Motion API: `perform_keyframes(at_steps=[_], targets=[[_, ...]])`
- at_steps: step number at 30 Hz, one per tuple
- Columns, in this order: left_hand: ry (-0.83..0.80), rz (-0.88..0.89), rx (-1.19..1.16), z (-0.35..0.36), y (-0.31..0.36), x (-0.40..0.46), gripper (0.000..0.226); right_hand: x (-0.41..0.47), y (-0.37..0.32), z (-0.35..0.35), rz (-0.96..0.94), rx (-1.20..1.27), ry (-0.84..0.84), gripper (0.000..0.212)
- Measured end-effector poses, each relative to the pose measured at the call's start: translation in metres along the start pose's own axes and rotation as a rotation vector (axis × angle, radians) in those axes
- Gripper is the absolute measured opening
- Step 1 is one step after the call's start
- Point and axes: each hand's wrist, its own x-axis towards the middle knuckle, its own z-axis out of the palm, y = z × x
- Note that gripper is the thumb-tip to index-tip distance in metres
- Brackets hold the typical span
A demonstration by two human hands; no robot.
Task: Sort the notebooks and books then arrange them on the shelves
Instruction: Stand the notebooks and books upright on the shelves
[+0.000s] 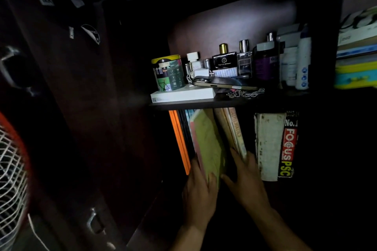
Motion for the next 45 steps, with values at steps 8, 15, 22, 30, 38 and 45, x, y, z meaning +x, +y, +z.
perform_keyframes(at_steps=[8, 15, 22, 30, 38, 45], targets=[[-0.038, 0.067, -0.275, -0.005, 0.002, -0.004, 0.065, -0.01, -0.011, 0.001, -0.14, 0.022, -0.068, 0.083], [0.025, 0.099, -0.101, 0.009, -0.001, 0.007, 0.077, -0.003, -0.009, -0.003, -0.083, 0.291, 0.009, 0.053], [-0.066, -0.031, 0.004, 0.022, -0.006, 0.025, 0.074, 0.018, -0.01, 0.004, 0.111, 0.351, -0.074, 0.085], [-0.023, -0.009, 0.115, 0.023, 0.001, 0.03, 0.067, 0.034, 0.01, 0.002, -0.035, 0.382, -0.231, 0.08], [-0.013, -0.048, 0.145, 0.023, 0.004, 0.033, 0.07, 0.039, 0.016, 0.007, -0.116, 0.375, -0.277, 0.072], [-0.109, 0.145, 0.168, 0.022, 0.016, 0.022, 0.056, 0.027, 0.009, 0.004, -0.043, 0.29, -0.167, 0.074]])
